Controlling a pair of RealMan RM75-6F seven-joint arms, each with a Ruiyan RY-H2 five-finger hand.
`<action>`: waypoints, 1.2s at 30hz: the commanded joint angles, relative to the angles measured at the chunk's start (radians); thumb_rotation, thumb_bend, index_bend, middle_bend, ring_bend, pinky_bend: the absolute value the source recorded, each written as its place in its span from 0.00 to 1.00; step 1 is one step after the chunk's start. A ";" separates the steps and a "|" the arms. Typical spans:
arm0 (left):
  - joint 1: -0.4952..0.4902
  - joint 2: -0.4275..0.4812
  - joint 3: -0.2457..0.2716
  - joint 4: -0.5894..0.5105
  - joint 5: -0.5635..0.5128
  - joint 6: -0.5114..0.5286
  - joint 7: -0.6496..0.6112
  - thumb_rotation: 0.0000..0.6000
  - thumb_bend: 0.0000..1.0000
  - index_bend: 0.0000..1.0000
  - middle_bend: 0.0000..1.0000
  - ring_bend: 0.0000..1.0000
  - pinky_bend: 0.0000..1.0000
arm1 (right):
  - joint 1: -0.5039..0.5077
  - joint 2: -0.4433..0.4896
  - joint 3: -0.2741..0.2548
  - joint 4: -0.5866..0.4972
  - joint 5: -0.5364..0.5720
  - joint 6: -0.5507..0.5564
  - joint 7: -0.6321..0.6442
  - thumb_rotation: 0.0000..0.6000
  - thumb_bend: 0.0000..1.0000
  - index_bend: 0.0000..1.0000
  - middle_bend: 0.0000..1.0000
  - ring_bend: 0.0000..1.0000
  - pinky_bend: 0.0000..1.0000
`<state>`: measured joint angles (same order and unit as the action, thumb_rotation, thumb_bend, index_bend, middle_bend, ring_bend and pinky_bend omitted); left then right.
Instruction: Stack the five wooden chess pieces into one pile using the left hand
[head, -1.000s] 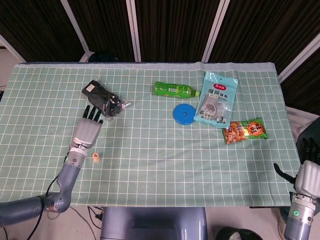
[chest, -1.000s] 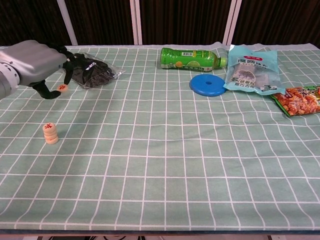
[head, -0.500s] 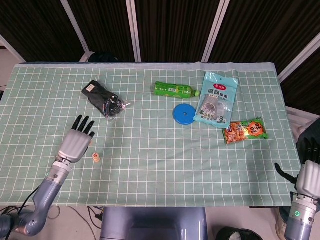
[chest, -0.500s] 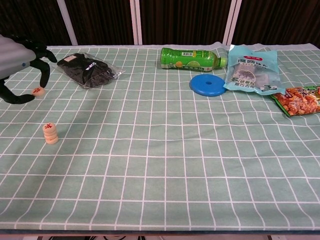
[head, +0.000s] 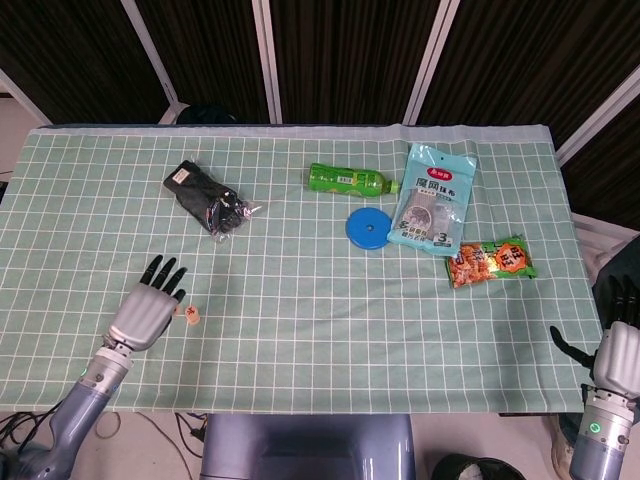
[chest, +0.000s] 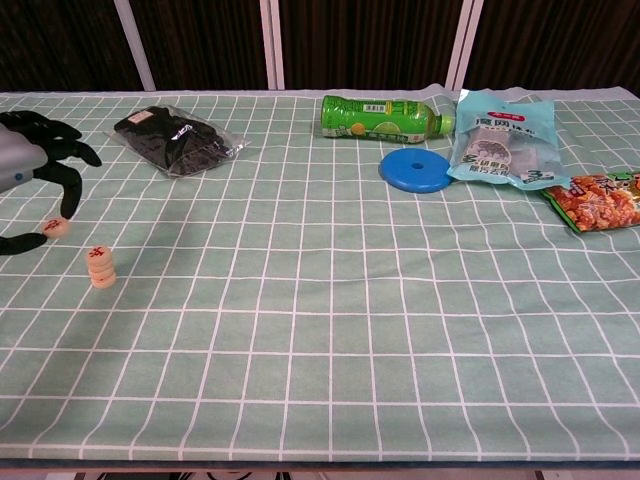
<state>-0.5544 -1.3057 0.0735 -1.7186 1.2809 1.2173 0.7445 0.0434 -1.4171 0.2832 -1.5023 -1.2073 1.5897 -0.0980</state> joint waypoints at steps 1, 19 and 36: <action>0.003 -0.015 -0.009 0.013 -0.004 -0.001 0.005 1.00 0.34 0.52 0.14 0.00 0.07 | -0.001 0.001 0.000 -0.001 0.001 0.000 0.001 1.00 0.25 0.06 0.00 0.02 0.00; -0.022 -0.091 -0.046 0.041 -0.019 -0.042 0.106 1.00 0.34 0.52 0.14 0.00 0.07 | -0.002 0.005 0.005 0.000 0.007 -0.003 0.006 1.00 0.25 0.06 0.00 0.02 0.00; -0.011 -0.106 -0.045 0.055 -0.030 -0.046 0.137 1.00 0.34 0.52 0.14 0.00 0.07 | -0.004 0.011 0.007 -0.007 0.006 -0.001 0.011 1.00 0.25 0.06 0.00 0.02 0.00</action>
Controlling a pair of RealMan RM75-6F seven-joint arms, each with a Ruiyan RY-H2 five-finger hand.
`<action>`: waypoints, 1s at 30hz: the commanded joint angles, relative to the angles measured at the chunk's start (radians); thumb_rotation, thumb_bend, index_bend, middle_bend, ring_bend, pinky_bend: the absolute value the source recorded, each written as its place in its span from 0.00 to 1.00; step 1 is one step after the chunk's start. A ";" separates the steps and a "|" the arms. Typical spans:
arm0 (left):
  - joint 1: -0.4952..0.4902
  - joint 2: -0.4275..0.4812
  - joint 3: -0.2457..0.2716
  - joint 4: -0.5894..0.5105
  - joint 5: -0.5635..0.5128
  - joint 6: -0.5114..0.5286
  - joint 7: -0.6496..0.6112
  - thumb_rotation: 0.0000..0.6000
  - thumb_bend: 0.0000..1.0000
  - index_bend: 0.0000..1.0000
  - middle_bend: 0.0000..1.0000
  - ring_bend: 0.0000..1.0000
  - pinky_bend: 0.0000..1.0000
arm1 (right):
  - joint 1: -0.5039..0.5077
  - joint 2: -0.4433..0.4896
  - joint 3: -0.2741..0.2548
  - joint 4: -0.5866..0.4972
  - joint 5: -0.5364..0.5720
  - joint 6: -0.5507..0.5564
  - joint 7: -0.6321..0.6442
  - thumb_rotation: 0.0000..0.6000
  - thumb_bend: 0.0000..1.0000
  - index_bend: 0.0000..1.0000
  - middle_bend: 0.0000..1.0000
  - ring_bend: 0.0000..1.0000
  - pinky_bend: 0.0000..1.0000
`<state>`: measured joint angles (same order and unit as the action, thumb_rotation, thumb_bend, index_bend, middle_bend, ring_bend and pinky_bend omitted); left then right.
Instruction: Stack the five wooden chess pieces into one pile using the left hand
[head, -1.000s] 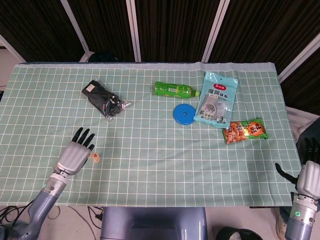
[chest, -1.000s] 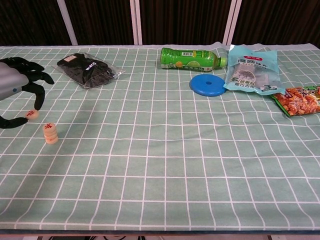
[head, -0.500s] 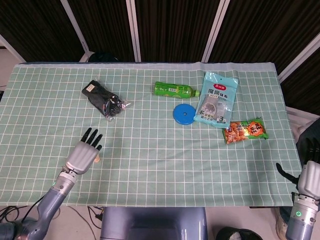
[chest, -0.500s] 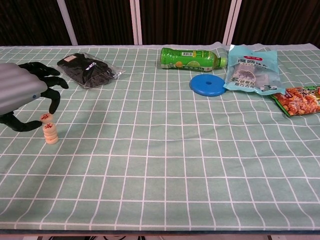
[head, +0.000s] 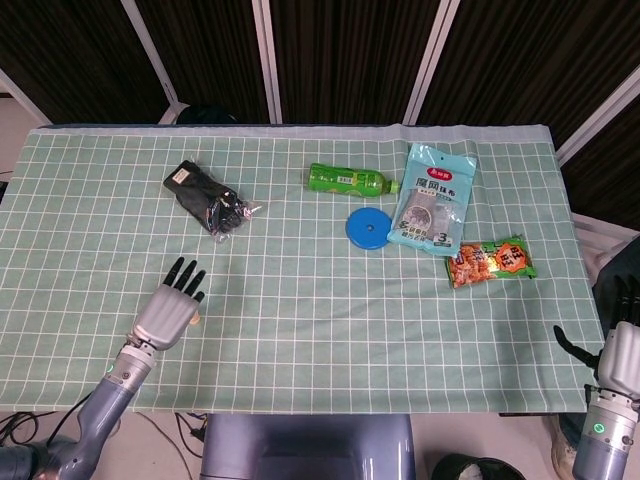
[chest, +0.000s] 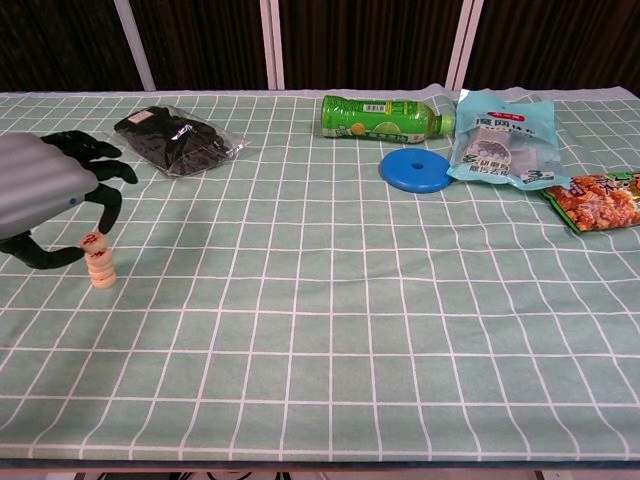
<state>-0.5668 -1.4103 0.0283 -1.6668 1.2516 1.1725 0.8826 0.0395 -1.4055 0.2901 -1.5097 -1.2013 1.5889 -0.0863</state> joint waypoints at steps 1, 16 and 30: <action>0.002 -0.002 0.000 0.005 -0.001 -0.002 -0.002 1.00 0.34 0.52 0.14 0.00 0.07 | 0.000 0.000 0.000 0.000 0.000 0.000 -0.001 1.00 0.25 0.06 0.00 0.02 0.00; 0.006 -0.013 -0.005 0.027 0.001 -0.004 0.000 1.00 0.34 0.52 0.14 0.00 0.07 | 0.000 -0.001 -0.001 0.000 0.001 0.000 -0.004 1.00 0.25 0.06 0.00 0.02 0.00; 0.007 -0.019 -0.009 0.027 -0.004 -0.008 0.015 1.00 0.34 0.51 0.14 0.00 0.07 | -0.001 0.000 0.001 -0.003 0.002 0.001 -0.002 1.00 0.25 0.06 0.00 0.02 0.00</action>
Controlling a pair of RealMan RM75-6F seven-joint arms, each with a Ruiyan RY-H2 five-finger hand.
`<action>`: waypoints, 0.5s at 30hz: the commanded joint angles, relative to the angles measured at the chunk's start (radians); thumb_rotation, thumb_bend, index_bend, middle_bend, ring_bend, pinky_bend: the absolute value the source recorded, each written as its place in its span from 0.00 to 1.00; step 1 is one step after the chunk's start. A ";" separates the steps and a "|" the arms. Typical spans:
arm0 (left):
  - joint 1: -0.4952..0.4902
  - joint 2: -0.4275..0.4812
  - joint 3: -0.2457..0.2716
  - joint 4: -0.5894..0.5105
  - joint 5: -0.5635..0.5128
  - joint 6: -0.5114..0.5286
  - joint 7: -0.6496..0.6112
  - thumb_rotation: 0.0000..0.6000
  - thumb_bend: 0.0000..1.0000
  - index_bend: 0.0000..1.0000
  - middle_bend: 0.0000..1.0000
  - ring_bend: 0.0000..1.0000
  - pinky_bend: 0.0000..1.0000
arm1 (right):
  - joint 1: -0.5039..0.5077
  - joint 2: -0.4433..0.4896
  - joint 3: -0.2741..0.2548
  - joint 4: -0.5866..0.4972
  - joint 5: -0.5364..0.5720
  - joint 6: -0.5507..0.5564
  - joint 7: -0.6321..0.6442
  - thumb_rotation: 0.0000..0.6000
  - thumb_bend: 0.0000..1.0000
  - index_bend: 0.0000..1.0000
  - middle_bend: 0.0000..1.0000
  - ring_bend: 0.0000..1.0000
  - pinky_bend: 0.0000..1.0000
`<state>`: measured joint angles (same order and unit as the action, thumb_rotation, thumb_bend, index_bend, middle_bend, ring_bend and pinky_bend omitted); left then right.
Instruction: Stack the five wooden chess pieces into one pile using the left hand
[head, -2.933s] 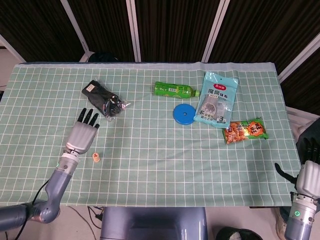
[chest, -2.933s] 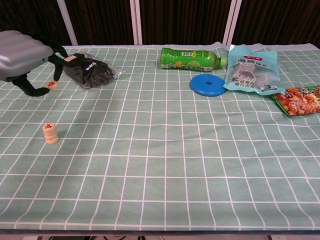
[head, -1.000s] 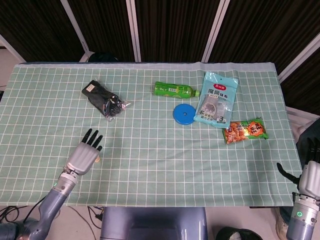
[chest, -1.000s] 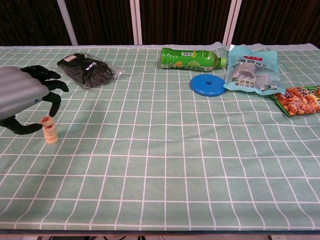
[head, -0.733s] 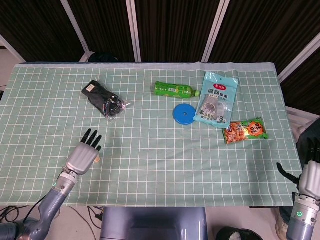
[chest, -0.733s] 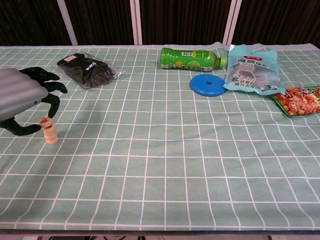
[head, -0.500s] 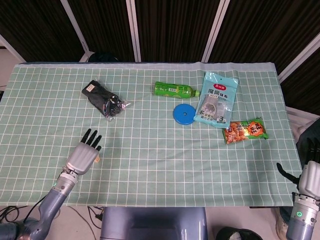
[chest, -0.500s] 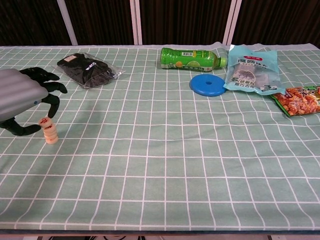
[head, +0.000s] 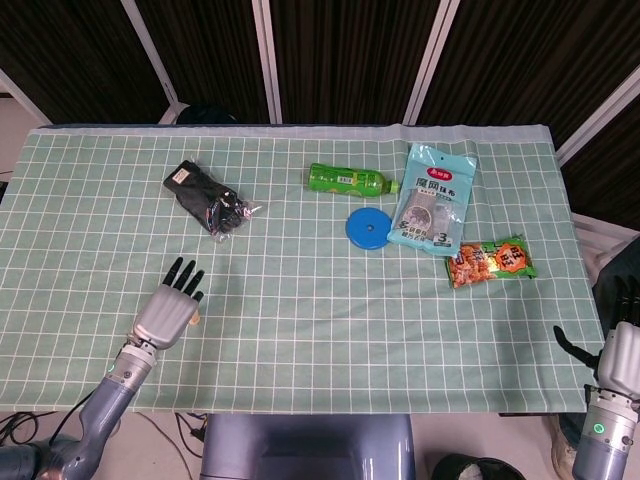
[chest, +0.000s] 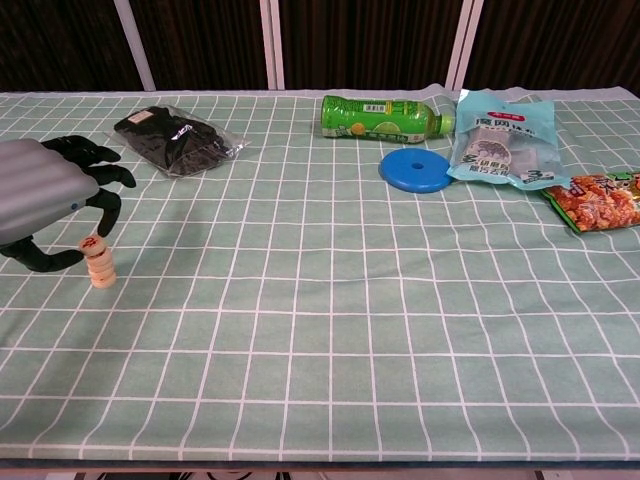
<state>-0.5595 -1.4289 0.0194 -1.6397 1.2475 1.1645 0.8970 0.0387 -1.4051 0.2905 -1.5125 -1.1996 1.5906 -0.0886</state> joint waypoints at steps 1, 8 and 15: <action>0.000 0.000 -0.001 0.000 0.000 0.001 0.002 1.00 0.34 0.51 0.14 0.00 0.07 | 0.000 0.000 0.000 0.000 0.000 0.000 0.000 1.00 0.25 0.06 0.00 0.02 0.00; 0.001 -0.003 -0.001 0.004 -0.002 -0.001 0.006 1.00 0.34 0.50 0.14 0.00 0.07 | 0.000 0.001 0.000 0.000 0.000 0.000 0.001 1.00 0.25 0.06 0.00 0.02 0.00; 0.001 -0.006 -0.003 0.005 -0.003 -0.003 0.012 1.00 0.34 0.49 0.14 0.00 0.07 | -0.001 0.001 0.001 -0.002 0.000 0.001 0.002 1.00 0.25 0.06 0.00 0.02 0.00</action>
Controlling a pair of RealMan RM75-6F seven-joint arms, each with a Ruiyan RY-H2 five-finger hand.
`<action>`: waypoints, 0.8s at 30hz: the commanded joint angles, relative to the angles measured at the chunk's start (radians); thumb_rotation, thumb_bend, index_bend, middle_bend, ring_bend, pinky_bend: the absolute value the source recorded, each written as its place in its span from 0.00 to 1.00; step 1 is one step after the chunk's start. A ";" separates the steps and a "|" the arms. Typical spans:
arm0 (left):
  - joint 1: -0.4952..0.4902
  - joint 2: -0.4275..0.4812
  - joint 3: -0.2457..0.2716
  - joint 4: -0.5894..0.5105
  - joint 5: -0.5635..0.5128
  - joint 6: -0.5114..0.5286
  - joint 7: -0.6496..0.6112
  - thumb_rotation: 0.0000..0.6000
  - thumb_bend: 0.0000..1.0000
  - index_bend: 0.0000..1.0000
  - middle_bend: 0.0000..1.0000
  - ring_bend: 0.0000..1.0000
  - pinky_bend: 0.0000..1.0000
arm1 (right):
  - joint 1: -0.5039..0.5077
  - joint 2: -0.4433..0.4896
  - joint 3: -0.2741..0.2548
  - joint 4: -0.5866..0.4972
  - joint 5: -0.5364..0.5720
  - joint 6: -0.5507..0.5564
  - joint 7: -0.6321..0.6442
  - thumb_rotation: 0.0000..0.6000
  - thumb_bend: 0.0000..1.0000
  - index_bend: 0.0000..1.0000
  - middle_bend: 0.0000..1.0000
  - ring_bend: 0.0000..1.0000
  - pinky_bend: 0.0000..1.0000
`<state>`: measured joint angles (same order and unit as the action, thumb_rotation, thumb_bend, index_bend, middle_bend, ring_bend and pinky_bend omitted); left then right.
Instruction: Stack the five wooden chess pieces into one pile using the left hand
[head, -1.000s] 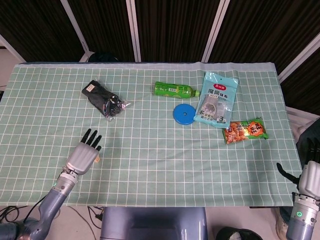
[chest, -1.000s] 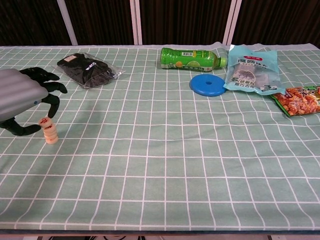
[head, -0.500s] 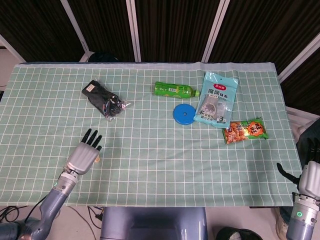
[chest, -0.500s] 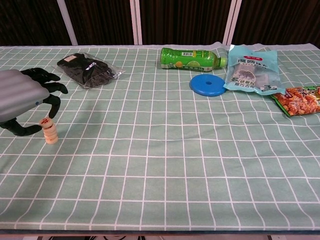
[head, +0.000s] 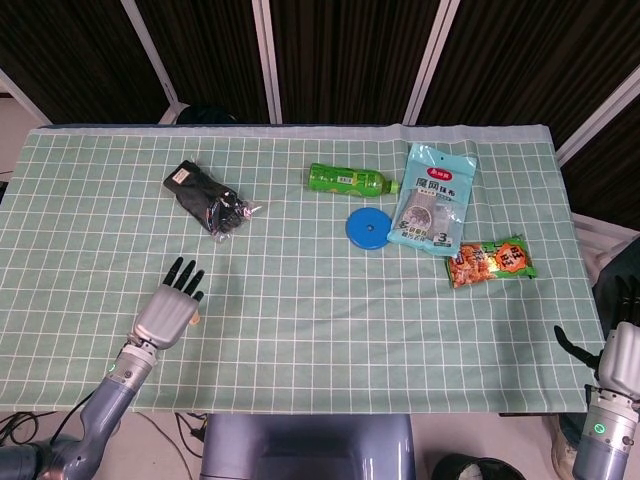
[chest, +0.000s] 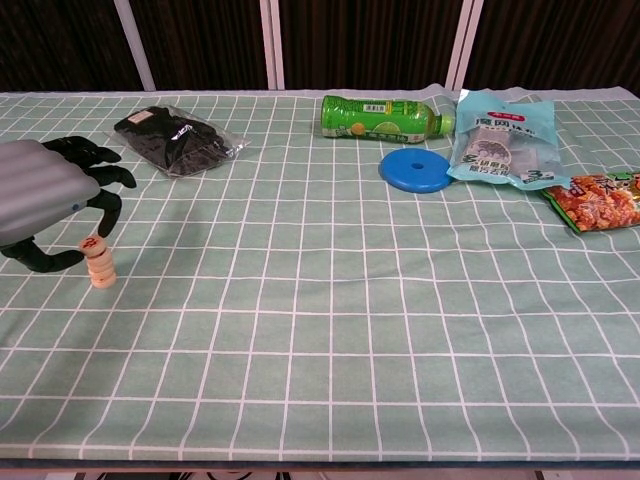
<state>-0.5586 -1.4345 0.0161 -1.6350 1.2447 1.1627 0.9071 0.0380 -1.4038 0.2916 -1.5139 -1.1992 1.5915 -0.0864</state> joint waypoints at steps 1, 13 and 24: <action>0.000 -0.001 0.001 0.000 0.000 -0.001 0.004 1.00 0.34 0.49 0.14 0.00 0.07 | 0.000 0.000 -0.001 0.000 0.000 0.000 0.000 1.00 0.25 0.06 0.00 0.02 0.00; 0.000 -0.006 0.000 0.003 0.000 -0.001 0.011 1.00 0.34 0.49 0.13 0.00 0.07 | -0.001 0.001 0.000 -0.001 0.001 0.000 0.001 1.00 0.25 0.06 0.00 0.02 0.00; 0.000 -0.006 -0.001 0.000 -0.003 -0.001 0.022 1.00 0.34 0.48 0.13 0.00 0.07 | -0.001 0.002 0.001 -0.003 0.002 -0.001 0.001 1.00 0.25 0.06 0.00 0.02 0.00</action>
<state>-0.5587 -1.4403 0.0152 -1.6344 1.2422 1.1618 0.9280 0.0369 -1.4016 0.2921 -1.5166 -1.1973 1.5911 -0.0849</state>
